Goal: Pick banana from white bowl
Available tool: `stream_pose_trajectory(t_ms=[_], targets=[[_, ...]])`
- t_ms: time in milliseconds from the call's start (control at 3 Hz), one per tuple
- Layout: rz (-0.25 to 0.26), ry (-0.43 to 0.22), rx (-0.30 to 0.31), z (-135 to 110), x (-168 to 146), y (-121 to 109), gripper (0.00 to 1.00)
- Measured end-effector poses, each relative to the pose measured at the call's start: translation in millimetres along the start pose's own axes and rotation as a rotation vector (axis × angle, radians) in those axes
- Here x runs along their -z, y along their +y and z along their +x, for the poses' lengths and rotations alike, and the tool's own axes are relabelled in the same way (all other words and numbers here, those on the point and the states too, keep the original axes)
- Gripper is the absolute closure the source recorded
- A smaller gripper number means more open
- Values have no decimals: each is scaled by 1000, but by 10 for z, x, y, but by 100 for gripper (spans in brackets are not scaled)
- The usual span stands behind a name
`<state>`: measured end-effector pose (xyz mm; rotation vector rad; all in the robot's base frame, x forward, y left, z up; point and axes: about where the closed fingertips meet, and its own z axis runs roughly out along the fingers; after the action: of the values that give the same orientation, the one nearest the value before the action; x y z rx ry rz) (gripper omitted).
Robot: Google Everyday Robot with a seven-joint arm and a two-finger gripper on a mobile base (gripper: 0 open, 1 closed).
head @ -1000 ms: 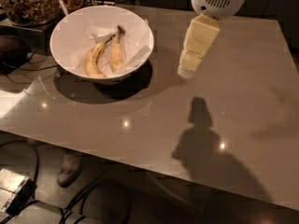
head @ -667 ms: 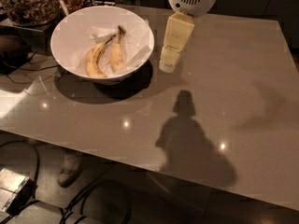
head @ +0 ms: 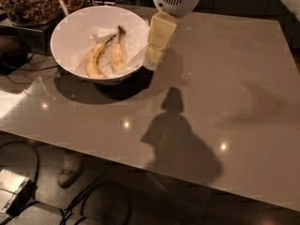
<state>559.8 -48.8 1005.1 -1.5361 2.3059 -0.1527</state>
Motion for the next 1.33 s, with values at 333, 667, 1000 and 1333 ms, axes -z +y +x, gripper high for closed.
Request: stream_pose_trajectory(t_ms=[333, 667, 1000, 1333], targets=[[-46, 17, -60, -353, -199, -20, 0], [-107, 11, -72, -785, -395, -16, 0], [-93, -25, -70, -905, -400, -58, 0], [-100, -54, -103, -1024, -505, -91, 0]])
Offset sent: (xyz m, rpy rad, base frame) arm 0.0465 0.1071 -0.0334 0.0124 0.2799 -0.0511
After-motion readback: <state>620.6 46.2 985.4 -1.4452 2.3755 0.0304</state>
